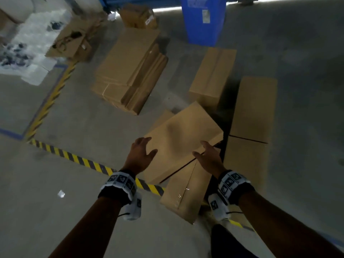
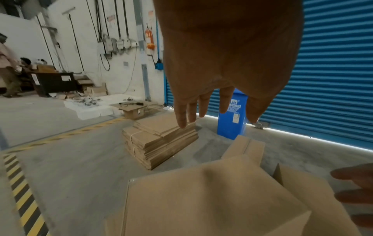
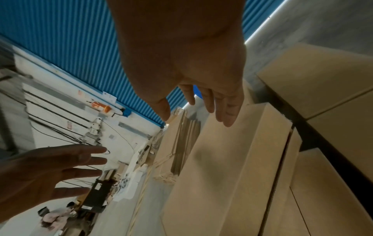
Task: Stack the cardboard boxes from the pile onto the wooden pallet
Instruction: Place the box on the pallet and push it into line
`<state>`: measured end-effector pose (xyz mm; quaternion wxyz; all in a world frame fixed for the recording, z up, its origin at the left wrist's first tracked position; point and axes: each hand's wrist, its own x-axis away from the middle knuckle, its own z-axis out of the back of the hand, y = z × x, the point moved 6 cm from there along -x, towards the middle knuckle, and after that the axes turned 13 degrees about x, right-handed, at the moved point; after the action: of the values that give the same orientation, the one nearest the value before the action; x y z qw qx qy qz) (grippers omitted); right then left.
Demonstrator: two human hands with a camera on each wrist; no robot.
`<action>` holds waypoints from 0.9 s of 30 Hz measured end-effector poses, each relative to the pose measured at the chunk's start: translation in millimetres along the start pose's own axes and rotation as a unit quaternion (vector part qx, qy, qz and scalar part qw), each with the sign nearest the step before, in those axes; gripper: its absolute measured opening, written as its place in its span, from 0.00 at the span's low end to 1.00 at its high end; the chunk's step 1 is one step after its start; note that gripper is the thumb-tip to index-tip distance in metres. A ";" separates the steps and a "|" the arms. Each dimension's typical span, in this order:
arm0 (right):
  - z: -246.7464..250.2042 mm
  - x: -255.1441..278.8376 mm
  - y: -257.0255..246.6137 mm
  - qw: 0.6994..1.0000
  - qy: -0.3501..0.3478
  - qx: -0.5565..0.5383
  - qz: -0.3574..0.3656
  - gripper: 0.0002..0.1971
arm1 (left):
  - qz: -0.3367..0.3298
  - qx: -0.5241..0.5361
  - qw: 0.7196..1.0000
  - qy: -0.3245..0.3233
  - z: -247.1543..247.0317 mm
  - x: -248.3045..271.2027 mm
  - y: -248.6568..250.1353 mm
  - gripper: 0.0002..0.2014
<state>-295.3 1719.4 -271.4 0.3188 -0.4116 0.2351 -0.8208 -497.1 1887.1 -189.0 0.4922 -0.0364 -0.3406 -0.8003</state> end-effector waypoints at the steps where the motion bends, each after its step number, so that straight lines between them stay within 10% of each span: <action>1: -6.9 -8.4 -2.2 1.000 -0.004 0.000 -0.007 0.34 | 0.003 -0.004 1.000 -0.013 -1.2 -13.1 -7.6 0.30; 17: -175.2 -90.3 50.8 0.970 -0.081 -0.087 -0.213 0.47 | -0.058 -0.012 0.988 -0.144 -85.8 -234.6 -110.1 0.32; 27: -271.4 -133.0 65.5 0.877 0.058 -0.350 -0.325 0.29 | -0.018 0.019 0.990 -0.139 -126.6 -258.9 -199.0 0.43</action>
<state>-436.9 1803.3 -533.2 -0.1444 -0.5008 0.3782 -0.7651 -491.0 2067.5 -489.1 0.4259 -0.1320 -0.4218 -0.7894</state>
